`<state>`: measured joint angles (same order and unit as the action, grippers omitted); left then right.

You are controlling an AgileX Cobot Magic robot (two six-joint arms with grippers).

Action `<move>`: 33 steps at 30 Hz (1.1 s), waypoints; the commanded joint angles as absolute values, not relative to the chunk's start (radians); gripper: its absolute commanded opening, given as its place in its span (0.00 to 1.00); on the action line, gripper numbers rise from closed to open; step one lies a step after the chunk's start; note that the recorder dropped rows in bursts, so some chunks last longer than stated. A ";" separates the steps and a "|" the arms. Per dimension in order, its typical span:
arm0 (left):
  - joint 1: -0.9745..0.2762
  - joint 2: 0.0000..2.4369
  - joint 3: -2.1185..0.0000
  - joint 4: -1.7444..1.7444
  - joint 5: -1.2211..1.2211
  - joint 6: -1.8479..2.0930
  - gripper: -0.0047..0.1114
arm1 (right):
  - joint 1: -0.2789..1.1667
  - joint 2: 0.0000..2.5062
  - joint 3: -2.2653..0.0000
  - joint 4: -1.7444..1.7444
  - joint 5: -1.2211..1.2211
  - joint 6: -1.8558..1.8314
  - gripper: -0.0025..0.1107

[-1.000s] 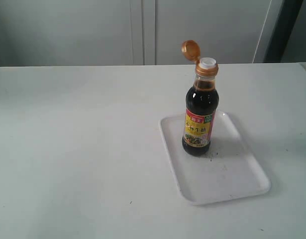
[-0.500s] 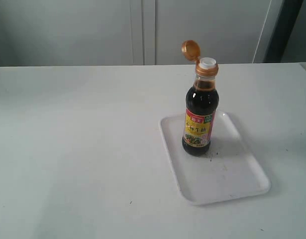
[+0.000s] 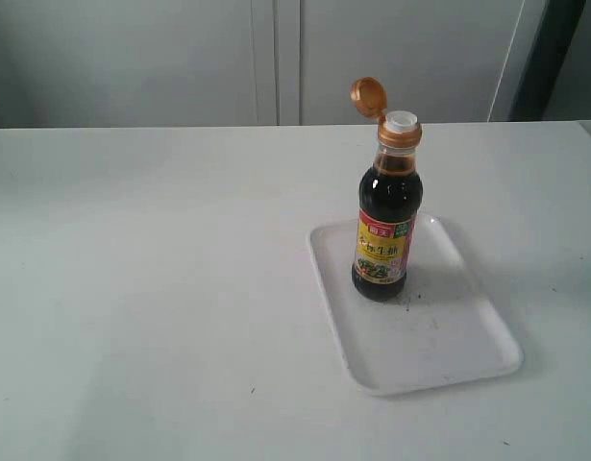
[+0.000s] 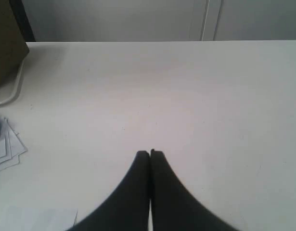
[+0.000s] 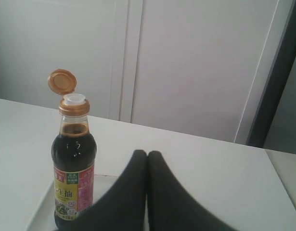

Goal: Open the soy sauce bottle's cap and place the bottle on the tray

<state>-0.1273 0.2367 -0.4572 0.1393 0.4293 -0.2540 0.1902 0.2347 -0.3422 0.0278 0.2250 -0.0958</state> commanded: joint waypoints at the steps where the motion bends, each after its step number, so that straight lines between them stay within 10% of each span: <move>1: -0.122 0.230 -0.450 0.133 0.433 -0.255 0.04 | 0.190 0.228 -0.337 0.032 0.221 -0.092 0.02; 33: -0.031 0.003 -0.123 0.008 0.304 -0.067 0.04 | 0.190 0.228 -0.337 0.033 0.221 -0.092 0.02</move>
